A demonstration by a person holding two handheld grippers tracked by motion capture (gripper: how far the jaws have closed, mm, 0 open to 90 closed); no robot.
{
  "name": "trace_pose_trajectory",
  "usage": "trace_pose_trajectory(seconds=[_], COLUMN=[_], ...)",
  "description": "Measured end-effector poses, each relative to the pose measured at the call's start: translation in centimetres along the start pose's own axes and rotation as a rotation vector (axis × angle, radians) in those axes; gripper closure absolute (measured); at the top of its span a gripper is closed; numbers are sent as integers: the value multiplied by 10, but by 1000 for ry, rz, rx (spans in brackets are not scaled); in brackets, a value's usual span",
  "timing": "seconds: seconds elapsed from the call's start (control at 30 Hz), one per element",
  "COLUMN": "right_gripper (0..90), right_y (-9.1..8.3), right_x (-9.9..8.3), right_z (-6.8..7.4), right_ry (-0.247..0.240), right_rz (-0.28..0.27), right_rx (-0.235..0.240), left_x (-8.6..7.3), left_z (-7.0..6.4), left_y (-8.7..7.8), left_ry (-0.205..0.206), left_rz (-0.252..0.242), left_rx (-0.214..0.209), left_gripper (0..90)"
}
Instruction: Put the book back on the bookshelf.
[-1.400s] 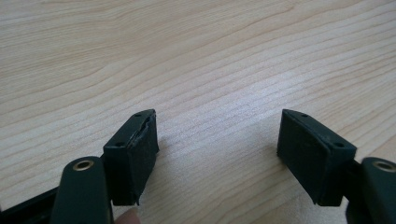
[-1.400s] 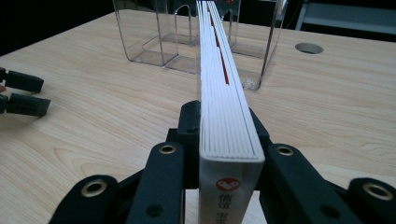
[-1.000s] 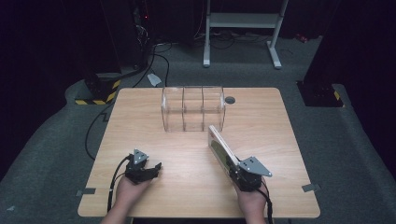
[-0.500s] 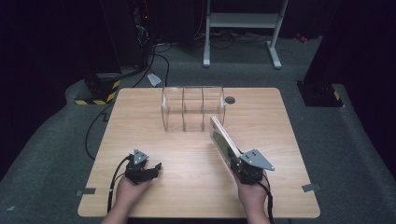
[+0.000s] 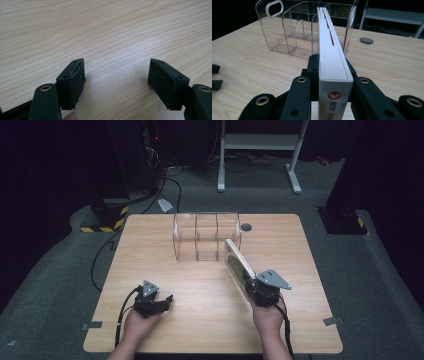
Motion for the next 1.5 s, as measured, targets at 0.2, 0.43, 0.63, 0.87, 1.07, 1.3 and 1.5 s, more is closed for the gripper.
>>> trace_pose_trajectory(seconds=[0.2, 0.43, 0.63, 0.87, 1.07, 1.3, 1.5], right_gripper=[755, 755, 755, 756, 755, 755, 755], right_y=[4, 22, 46, 70, 88, 106, 119], right_x=[8, 21, 29, 34, 41, 43, 40], right_z=[-5, -12, -13, -9, -9, -13, -12], right_ry=[-16, -14, -7, -1, -18, 1, -12], right_rz=[-14, -34, -24, -25, -15, 12, 44], right_rx=[-72, -97, -106, -132, -152, -180, -191], left_x=[-2, -2, 0, -1, -1, -1, -1], left_z=[0, -1, -1, -1, -1, -1, -1], left_y=[-2, -2, 0, 0, -1, -1, -1], left_ry=[3, -2, 0, 1, 0, 1, 5], left_rz=[0, 0, -1, -2, 0, 1, 1], left_rx=[0, 0, -2, -1, -1, -5, -7], left_gripper=[299, 300, 302, 304, 304, 304, 304])
Point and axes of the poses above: each handheld gripper's, and its own axes: y roughly forward along the jaws, x roughly out of its top, z roughly to its left, the point moved 6 cm from there along y, roughly forward along the jaws, and after that the axes turned 12 degrees about -y, right-handed, at the moved point
